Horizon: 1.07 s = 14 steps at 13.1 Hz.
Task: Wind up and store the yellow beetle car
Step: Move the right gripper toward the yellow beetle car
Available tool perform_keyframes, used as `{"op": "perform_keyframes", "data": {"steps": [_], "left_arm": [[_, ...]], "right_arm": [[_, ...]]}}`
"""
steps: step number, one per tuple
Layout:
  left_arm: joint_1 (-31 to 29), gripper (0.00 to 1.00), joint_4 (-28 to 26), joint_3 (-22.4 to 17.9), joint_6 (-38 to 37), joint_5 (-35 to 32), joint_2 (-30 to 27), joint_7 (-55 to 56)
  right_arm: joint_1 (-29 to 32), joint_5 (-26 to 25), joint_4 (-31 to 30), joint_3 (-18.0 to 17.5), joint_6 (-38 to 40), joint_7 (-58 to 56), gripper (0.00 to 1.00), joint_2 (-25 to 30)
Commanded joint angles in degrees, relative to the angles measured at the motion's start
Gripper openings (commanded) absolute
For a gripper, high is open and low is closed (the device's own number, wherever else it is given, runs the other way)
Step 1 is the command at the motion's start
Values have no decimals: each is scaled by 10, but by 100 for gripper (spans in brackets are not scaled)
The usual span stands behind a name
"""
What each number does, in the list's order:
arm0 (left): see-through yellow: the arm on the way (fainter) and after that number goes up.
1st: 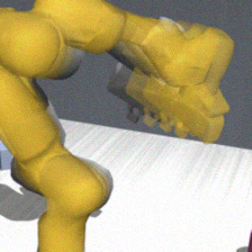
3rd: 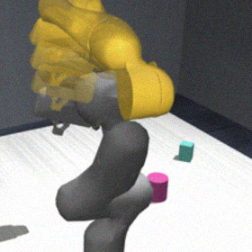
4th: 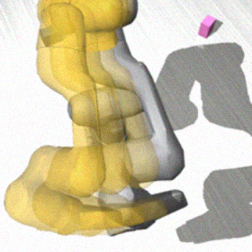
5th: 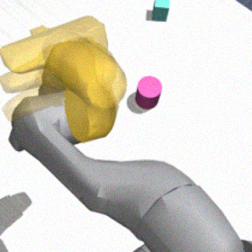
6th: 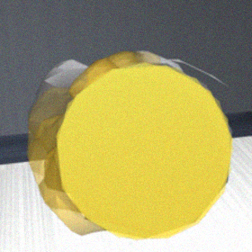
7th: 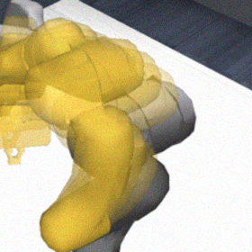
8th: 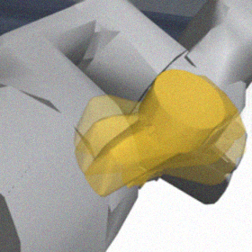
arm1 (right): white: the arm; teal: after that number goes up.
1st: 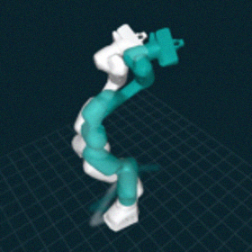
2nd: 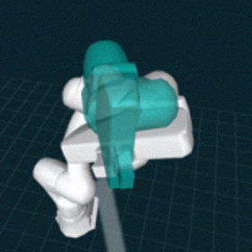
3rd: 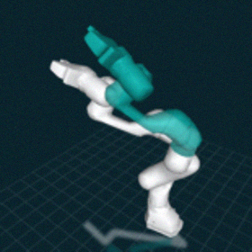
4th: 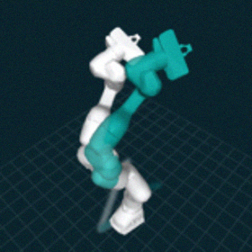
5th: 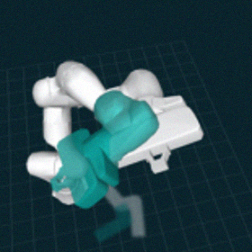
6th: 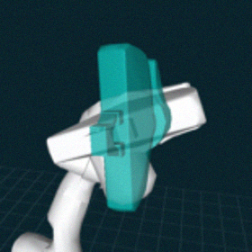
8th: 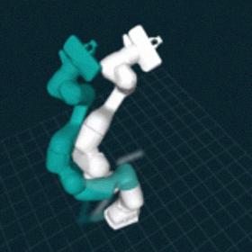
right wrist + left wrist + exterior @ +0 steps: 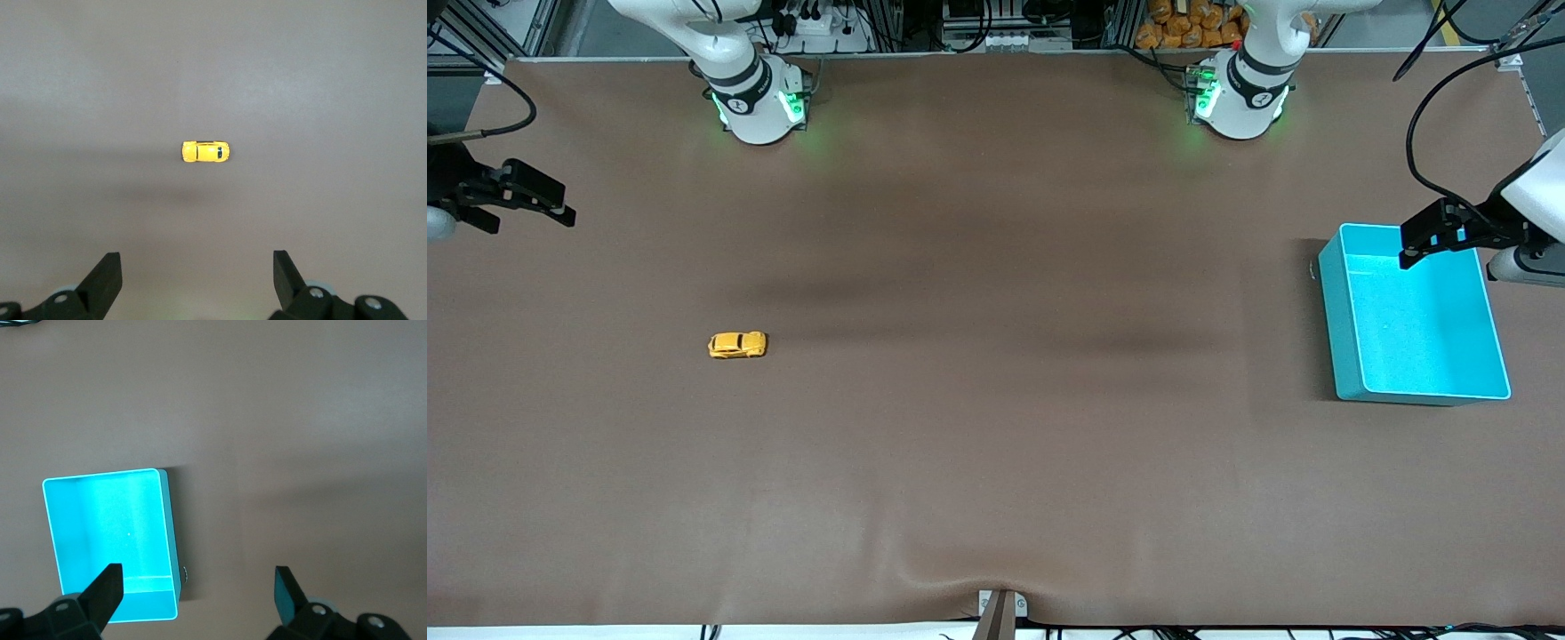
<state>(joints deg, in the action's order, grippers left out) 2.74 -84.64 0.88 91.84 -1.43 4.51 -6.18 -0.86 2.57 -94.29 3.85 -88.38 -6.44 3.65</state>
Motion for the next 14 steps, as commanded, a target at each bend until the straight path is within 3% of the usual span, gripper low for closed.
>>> {"op": "perform_keyframes", "data": {"steps": [1, 14], "left_arm": [[-3, 100, -4, 2, 2, 9, -11, -5], [-3, 100, -4, 1, 2, 10, -10, -7]], "right_arm": [[-7, -2, -27, 6, -15, 3, 100, 24], [-8, -7, -27, 3, -9, -22, 100, 17]]}}
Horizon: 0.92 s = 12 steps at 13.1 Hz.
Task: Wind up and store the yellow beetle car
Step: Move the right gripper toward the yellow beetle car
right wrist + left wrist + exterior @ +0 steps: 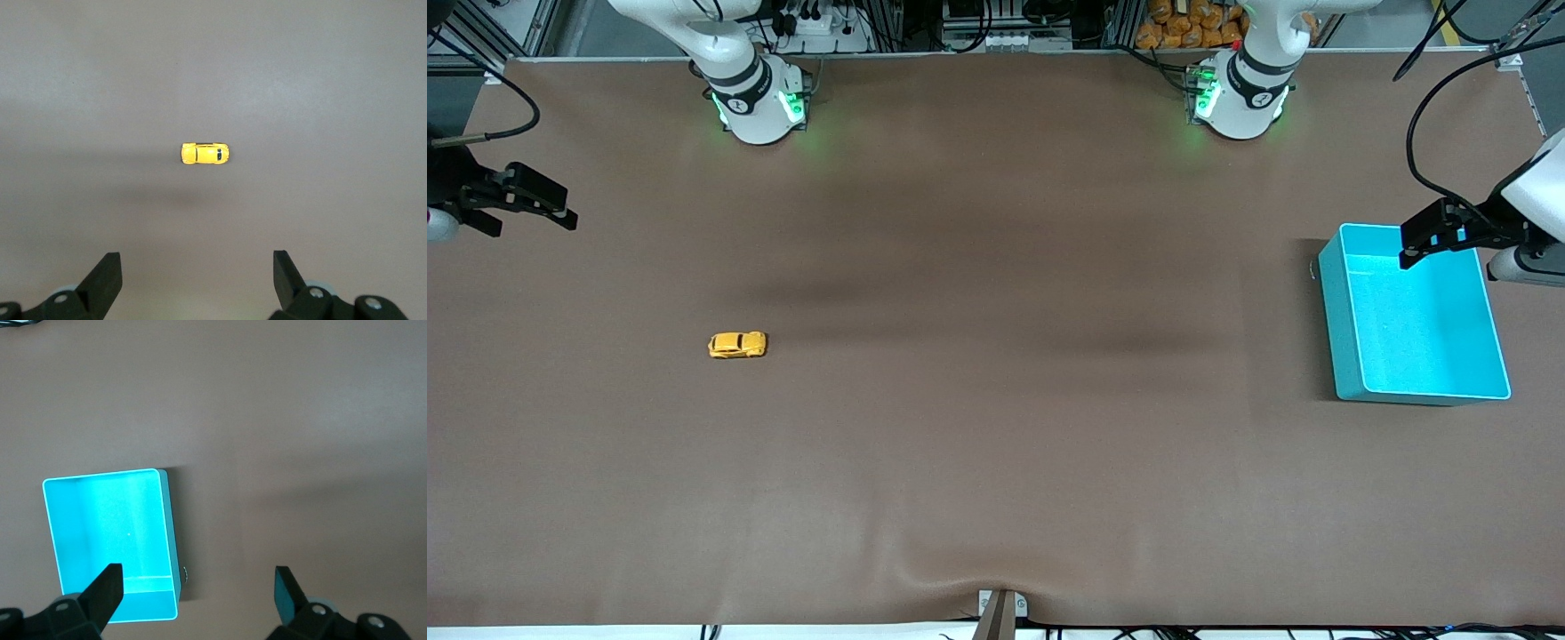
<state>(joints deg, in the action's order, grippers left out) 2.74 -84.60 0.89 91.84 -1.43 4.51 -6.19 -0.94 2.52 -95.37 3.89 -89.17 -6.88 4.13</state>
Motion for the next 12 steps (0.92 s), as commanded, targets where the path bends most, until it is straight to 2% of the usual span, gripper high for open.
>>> {"op": "perform_keyframes", "data": {"steps": [1, 4, 8, 12], "left_arm": [[-4, 100, -5, 1, 2, 10, -10, -6], [-3, 100, -7, 1, 1, 9, -11, -1], [-3, 100, -7, 2, 1, 11, -11, 1], [-4, 100, -10, 1, -3, 11, -11, 4]], "right_arm": [[-7, -7, -18, 2, -2, -48, 100, 7], [-8, -6, -46, -4, -17, -109, 100, -6], [-9, -6, -122, -18, -72, -225, 100, -10], [-22, -8, -198, -35, -130, -289, 100, -25]]}}
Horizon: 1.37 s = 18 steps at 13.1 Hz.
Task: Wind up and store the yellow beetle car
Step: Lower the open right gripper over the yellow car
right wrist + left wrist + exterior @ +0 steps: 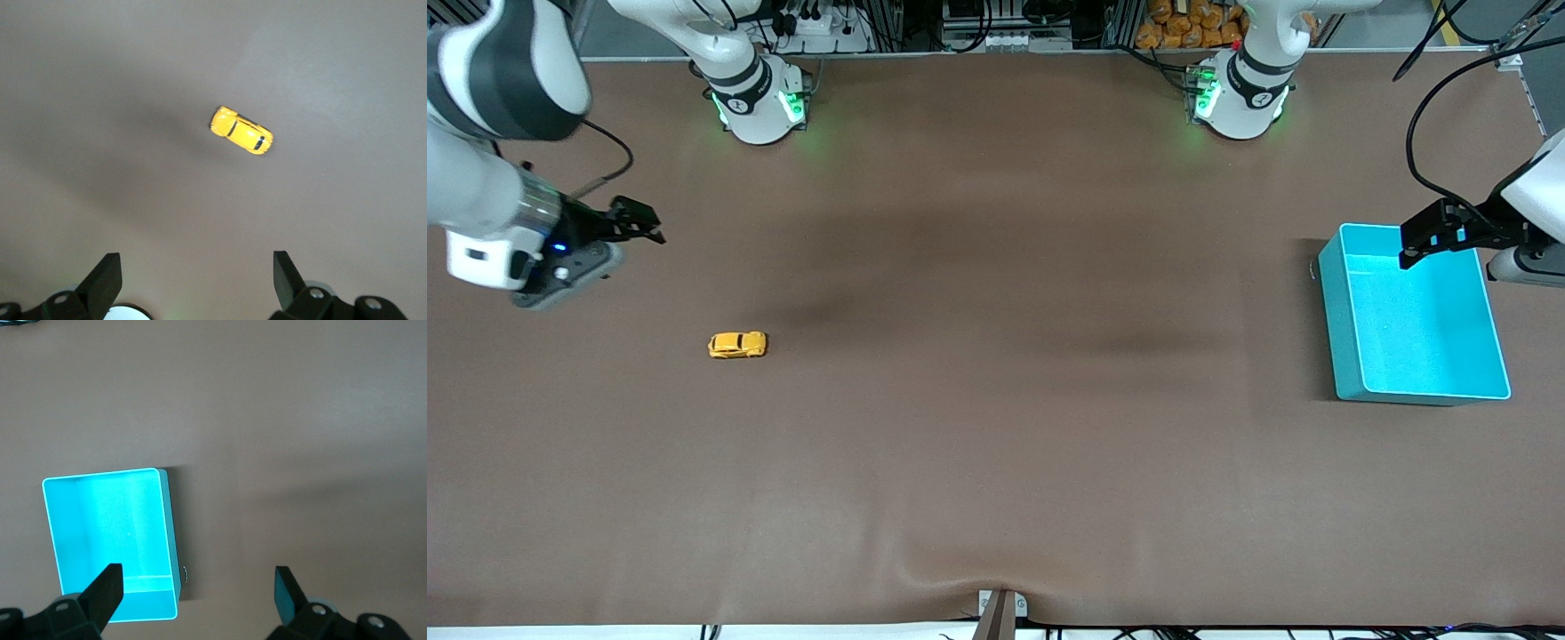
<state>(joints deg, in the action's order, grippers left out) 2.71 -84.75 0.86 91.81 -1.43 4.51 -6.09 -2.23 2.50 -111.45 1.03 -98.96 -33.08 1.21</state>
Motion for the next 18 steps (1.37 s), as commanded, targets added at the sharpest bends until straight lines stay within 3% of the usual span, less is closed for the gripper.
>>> {"op": "perform_keyframes", "data": {"steps": [1, 5, 9, 14, 18], "left_arm": [[-3, 100, -9, 2, -2, 11, -11, 2], [-3, 100, -9, 5, -3, 11, -11, 1], [-3, 100, -9, 6, -15, 11, -12, 1], [-2, 100, -7, 6, -17, 11, -13, 2], [-1, 100, -8, 6, -17, 11, -17, 2]], "right_arm": [[-11, -9, -59, -10, -61, -53, 100, 5], [-23, -55, -104, -10, -155, -176, 100, -21], [-19, -57, -137, -9, -250, -361, 100, -70], [-18, -58, -147, -9, -344, -477, 100, -135], [-22, -82, -148, -9, -377, -489, 98, -172]]}}
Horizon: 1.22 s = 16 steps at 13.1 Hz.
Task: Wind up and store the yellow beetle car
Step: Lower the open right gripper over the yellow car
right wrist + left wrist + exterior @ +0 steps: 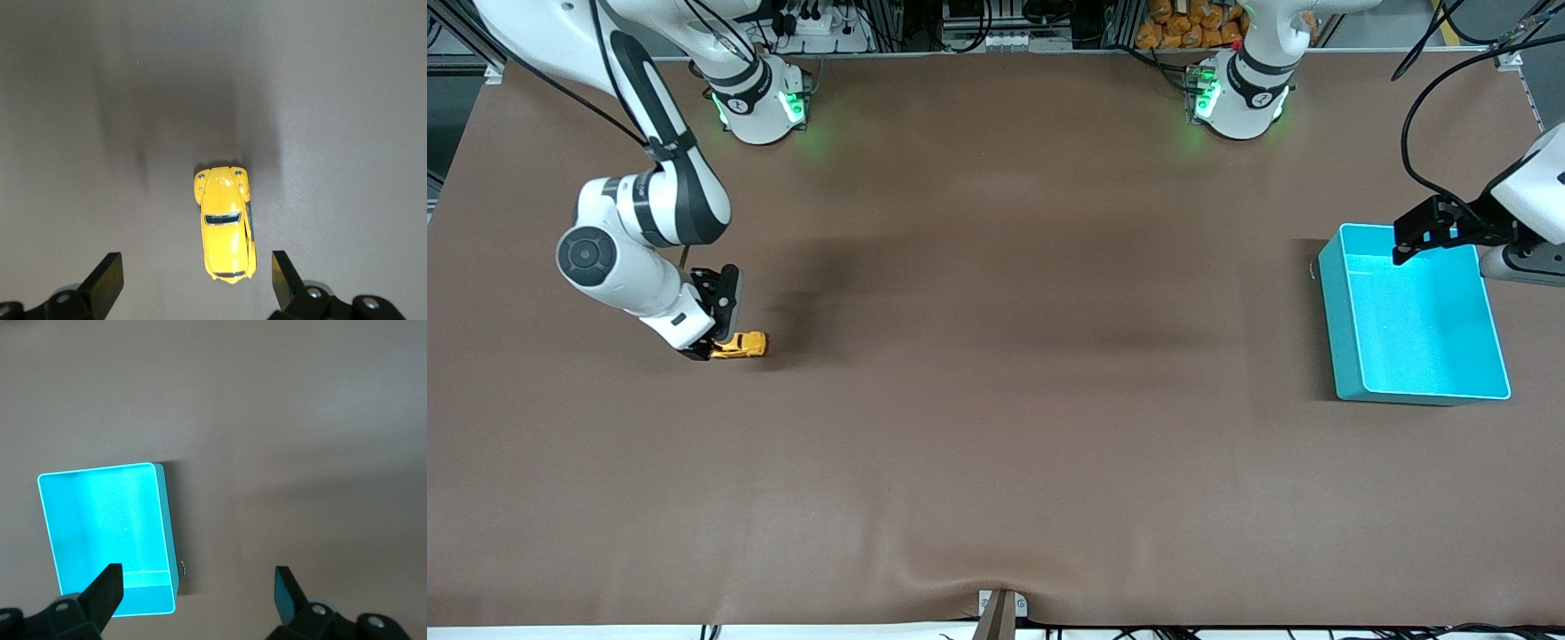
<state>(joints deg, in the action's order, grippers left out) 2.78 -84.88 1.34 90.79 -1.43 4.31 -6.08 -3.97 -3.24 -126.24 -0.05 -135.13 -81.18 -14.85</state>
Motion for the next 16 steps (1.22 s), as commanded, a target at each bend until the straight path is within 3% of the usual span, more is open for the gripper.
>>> {"op": "perform_keyframes", "data": {"steps": [1, 16], "left_arm": [[-1, 100, -6, 2, -7, 11, -15, 2], [-8, 100, -5, 1, 18, 11, -12, 8]], "right_arm": [[-5, -31, -2, 2, -28, -9, 98, -18], [-4, -31, -22, 15, -125, -8, 82, -75]]}}
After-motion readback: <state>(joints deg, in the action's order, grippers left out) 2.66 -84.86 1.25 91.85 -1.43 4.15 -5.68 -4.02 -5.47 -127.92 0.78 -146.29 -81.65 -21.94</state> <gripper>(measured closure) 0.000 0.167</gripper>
